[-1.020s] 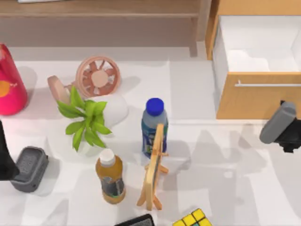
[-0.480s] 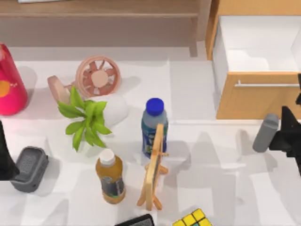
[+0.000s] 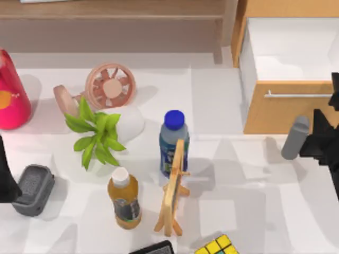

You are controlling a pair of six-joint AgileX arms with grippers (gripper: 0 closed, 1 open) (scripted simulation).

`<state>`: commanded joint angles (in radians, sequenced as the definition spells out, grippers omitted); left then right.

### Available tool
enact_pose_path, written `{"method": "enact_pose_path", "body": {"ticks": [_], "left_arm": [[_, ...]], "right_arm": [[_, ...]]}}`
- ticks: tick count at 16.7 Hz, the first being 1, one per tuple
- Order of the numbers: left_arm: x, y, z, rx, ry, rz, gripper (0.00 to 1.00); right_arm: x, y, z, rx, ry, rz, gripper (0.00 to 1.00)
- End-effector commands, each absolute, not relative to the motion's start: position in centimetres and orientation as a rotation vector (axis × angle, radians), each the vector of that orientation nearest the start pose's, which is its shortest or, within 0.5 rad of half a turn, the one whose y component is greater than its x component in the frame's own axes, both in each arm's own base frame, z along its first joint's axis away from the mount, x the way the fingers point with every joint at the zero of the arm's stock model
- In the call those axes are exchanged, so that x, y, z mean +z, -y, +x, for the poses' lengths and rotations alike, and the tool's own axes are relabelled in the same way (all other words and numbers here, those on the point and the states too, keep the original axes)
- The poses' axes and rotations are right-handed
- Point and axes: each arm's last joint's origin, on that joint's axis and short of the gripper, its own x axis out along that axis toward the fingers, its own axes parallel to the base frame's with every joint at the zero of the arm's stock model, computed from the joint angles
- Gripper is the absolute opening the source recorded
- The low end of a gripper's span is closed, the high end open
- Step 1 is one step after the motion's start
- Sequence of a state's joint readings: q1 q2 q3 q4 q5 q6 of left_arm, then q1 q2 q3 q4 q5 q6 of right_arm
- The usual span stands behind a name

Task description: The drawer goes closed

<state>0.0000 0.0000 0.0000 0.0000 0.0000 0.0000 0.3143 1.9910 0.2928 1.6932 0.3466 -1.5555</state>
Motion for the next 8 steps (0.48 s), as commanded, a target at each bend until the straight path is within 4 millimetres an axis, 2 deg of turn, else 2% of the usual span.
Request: {"method": "enact_pose_path", "body": {"ticks": [5,8], "left_arm": [[16.00,0.12,10.57,0.000,0.000,0.000,1.00],[16.00,0.12,10.57,0.000,0.000,0.000,1.00]], "right_arm": [[8.92,-7.11,25.25,-0.008,-0.008,-1.571,1.00],[8.92,-7.11,25.25,-0.008,-0.008,-1.571,0.77]]}}
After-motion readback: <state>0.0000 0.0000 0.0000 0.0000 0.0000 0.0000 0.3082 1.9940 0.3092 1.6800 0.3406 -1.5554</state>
